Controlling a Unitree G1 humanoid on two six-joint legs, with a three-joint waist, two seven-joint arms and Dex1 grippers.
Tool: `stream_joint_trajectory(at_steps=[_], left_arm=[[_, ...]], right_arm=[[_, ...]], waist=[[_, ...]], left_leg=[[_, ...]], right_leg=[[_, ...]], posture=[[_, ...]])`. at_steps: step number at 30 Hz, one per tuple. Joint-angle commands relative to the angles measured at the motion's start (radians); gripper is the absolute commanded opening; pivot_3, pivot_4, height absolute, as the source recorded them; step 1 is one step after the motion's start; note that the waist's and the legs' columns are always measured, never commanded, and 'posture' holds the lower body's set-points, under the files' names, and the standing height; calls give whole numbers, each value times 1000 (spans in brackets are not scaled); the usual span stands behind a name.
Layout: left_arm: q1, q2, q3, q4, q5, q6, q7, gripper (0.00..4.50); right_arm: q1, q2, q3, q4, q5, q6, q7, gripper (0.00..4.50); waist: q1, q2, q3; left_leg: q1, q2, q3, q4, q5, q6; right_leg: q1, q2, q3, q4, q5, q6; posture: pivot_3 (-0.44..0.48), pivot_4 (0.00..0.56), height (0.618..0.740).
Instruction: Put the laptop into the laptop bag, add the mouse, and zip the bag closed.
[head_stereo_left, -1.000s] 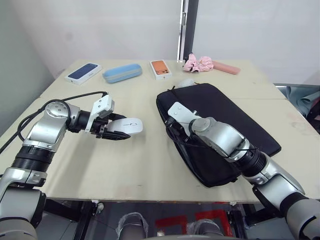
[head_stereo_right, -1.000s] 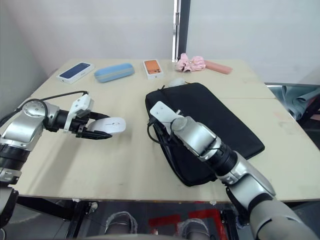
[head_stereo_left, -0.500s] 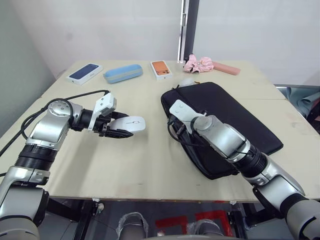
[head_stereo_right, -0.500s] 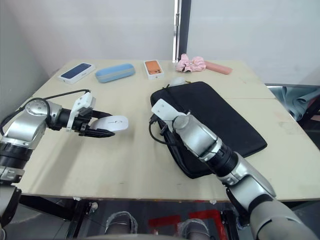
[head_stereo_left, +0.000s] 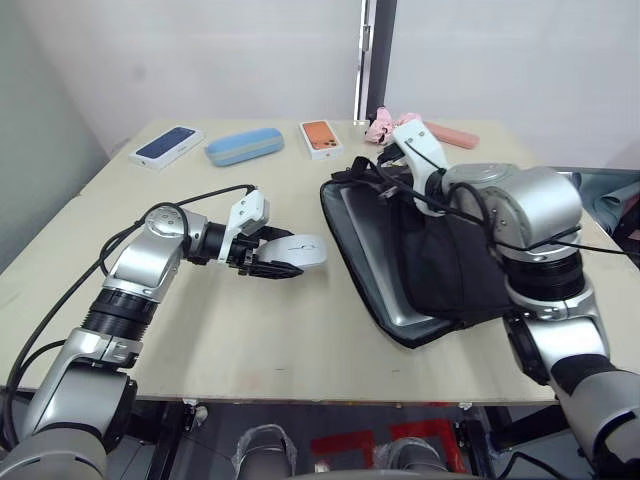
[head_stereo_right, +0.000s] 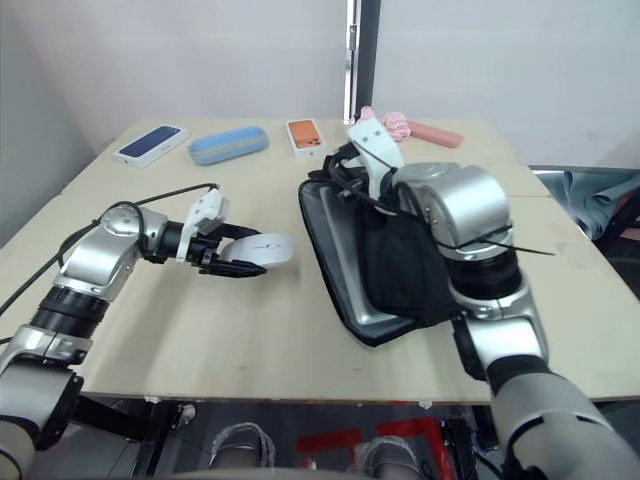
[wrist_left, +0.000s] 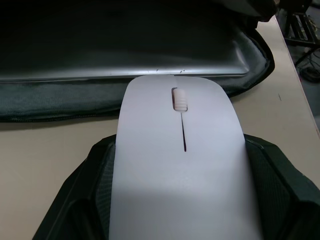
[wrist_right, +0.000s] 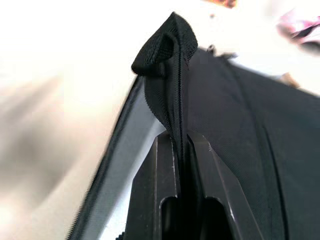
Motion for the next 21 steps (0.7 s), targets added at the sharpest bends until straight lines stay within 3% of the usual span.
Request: stream_joint_trajectory(at_steps=[1, 13, 21], left_arm=[[-65, -46, -11, 82, 29, -55, 25, 2854], [-269, -373, -36, 524, 151, -305, 197, 2854], [-348, -513, -37, 790, 239, -490, 313, 2854]], right_arm=[[-47, -47, -29, -64, 10, -17, 6, 43], [-45, 22, -55, -106, 26, 20, -37, 43], [-38, 50, -64, -130, 23, 44, -59, 43]], waist=[[5, 0, 0], [7, -1, 0], [9, -1, 0]], left_leg=[[0, 0, 0, 0, 0, 0], [-1, 0, 1, 0, 0, 1], [-1, 0, 2, 0, 0, 1]], right_leg=[[0, 0, 0, 0, 0, 0], [-1, 0, 4, 0, 1, 1], [-2, 0, 5, 0, 6, 9]], posture=[[0, 150, 740], [0, 150, 740], [0, 150, 740]])
